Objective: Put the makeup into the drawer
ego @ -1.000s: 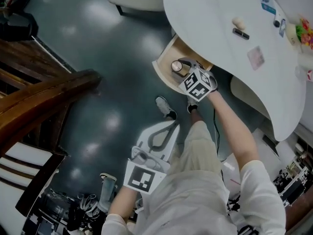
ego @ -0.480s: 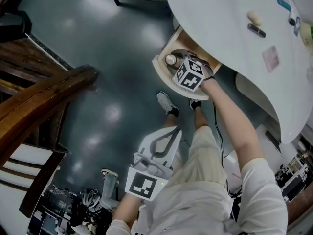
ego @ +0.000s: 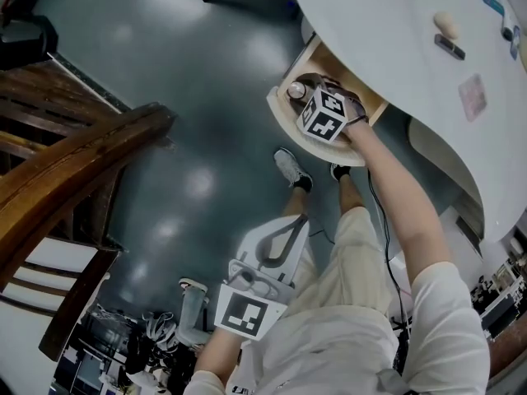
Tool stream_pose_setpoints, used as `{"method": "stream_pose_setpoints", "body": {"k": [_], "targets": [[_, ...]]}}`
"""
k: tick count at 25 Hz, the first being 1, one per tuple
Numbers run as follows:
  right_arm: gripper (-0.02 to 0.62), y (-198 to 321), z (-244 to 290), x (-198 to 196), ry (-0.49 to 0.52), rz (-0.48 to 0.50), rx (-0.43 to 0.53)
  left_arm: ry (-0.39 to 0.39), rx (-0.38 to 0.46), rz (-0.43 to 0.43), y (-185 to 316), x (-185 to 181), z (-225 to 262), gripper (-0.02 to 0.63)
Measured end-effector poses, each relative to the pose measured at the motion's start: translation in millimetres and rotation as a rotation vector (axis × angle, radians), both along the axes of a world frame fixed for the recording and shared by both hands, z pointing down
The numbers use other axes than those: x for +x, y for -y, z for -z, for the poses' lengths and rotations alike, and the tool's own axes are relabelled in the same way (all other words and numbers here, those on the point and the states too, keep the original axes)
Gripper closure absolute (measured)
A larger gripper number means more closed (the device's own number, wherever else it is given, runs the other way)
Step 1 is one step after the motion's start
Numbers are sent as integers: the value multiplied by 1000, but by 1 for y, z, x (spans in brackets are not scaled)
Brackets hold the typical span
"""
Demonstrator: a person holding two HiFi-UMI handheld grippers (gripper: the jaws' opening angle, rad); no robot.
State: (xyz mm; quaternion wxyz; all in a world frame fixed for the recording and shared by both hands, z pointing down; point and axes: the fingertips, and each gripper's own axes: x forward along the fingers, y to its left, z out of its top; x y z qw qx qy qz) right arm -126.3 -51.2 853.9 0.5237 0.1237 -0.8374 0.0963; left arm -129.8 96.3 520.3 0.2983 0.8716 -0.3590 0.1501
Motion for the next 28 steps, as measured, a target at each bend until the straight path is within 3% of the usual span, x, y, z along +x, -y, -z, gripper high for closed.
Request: {"method": "stream_pose_setpoints", "body": {"k": [6, 16, 28], "targets": [[347, 3, 5, -1, -29, 10, 55, 12, 7, -15, -2, 0, 5, 597], [347, -7, 39, 9, -37, -15, 45, 0, 29, 21, -1, -1, 31, 597], [356, -21, 156, 16, -16, 16, 114, -56, 144, 86, 0, 14, 115, 597]]}}
